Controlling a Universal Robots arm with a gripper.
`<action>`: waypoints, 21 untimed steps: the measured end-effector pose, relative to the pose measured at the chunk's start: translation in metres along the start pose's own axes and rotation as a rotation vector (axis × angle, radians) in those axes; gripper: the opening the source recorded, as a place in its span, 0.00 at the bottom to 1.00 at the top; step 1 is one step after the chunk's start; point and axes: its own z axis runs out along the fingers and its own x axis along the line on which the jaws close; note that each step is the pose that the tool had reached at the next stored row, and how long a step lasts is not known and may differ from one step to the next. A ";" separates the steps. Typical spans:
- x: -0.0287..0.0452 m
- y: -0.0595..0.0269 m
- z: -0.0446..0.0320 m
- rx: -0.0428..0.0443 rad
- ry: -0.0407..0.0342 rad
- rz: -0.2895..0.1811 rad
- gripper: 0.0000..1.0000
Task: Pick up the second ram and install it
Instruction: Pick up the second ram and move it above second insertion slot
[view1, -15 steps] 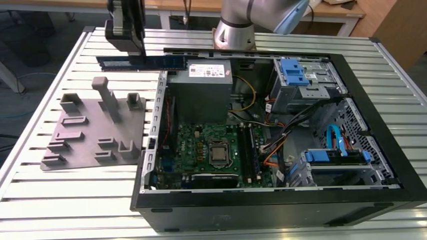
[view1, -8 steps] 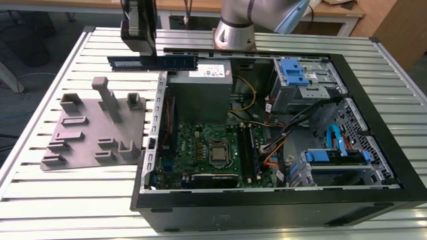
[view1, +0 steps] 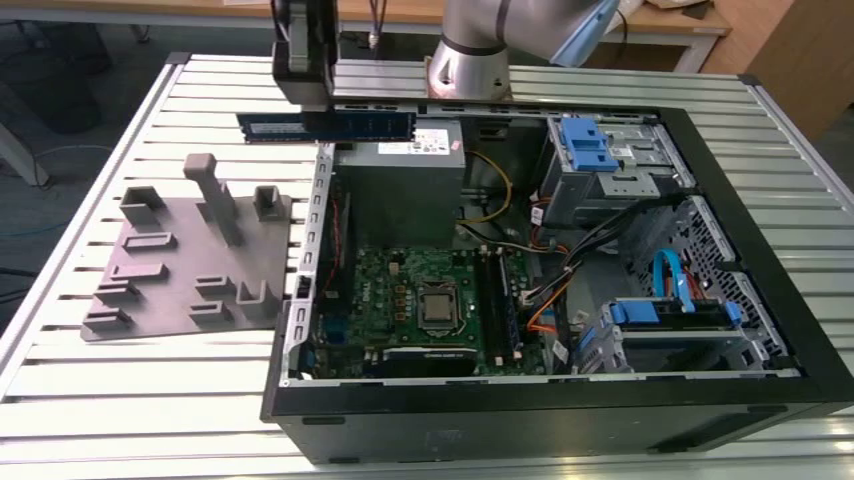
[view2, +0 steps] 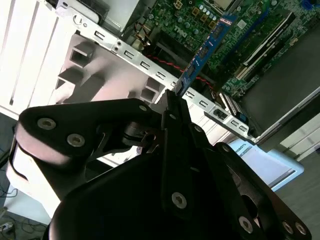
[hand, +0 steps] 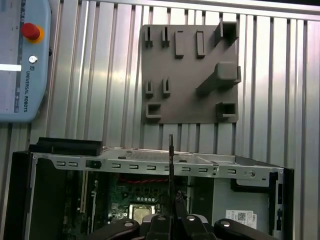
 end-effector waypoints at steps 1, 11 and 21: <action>0.0001 -0.0020 -0.0001 -0.0001 0.0001 0.000 0.11; 0.0011 -0.0218 -0.0011 -0.0011 0.0000 0.000 0.11; 0.0020 -0.0422 -0.0019 -0.0027 -0.0006 0.000 0.11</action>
